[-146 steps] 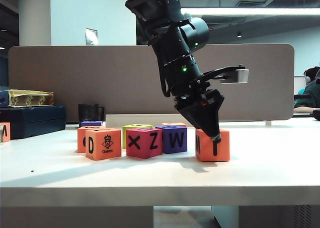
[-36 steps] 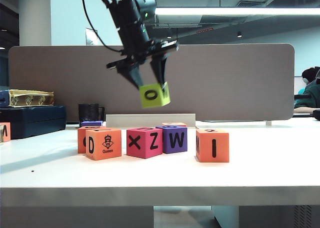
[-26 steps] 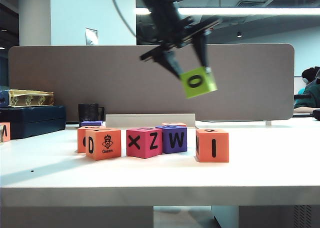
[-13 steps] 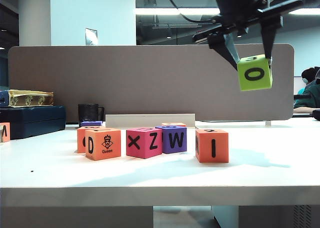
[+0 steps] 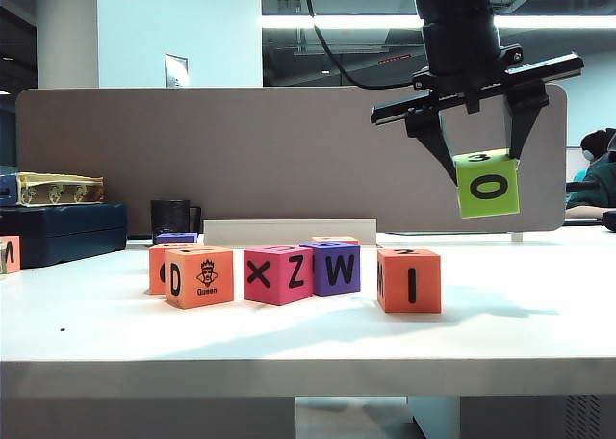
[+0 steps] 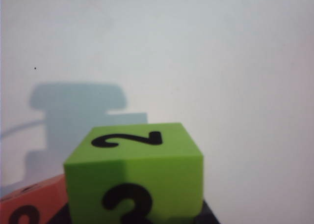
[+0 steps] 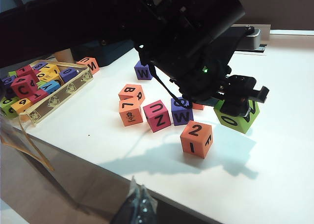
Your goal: Select the appropriate blocks from the scattered letter blocks on the table and arrange them in a row to spell out "23".
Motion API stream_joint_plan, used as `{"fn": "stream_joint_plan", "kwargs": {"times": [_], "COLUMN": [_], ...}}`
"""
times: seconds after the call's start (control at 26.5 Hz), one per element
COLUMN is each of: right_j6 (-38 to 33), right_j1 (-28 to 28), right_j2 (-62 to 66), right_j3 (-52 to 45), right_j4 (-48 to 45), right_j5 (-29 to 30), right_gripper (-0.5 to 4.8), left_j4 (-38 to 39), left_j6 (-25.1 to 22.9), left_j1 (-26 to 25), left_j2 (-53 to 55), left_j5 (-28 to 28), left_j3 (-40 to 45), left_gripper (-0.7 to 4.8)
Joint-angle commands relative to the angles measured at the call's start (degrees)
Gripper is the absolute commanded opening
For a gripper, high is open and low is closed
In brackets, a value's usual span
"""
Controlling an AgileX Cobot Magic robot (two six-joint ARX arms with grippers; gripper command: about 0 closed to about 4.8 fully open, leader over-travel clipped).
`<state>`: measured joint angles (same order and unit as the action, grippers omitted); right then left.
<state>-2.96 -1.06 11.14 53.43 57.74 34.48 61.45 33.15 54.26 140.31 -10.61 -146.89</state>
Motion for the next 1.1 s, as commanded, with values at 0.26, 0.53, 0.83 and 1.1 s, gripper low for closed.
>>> {"fn": "stream_joint_plan", "kwargs": {"times": [0.26,0.53,0.83,1.1], "right_j6": [0.20,0.20,0.20,0.20], "right_j1": [0.00,0.00,0.00,0.00], "right_j2": [0.15,0.15,0.15,0.15], "right_j3": [0.17,0.17,0.17,0.17], "right_j4": [-0.94,-0.94,-0.90,-0.90], "right_j5": [-0.04,-0.02,-0.02,-0.02], "right_gripper": [-0.01,-0.01,-0.01,-0.01], "left_j4": [-0.76,-2.62,-4.98,-5.22], "left_j6": [5.03,6.80,8.07,10.91], "left_j1": [0.26,0.24,0.26,0.22], "left_j2": [0.07,0.07,1.07,1.77], "left_j5": [3.34,5.88,7.21,6.95], "left_j3": [4.63,9.51,9.68,9.68], "left_gripper": [2.09,2.09,2.14,2.14]}}
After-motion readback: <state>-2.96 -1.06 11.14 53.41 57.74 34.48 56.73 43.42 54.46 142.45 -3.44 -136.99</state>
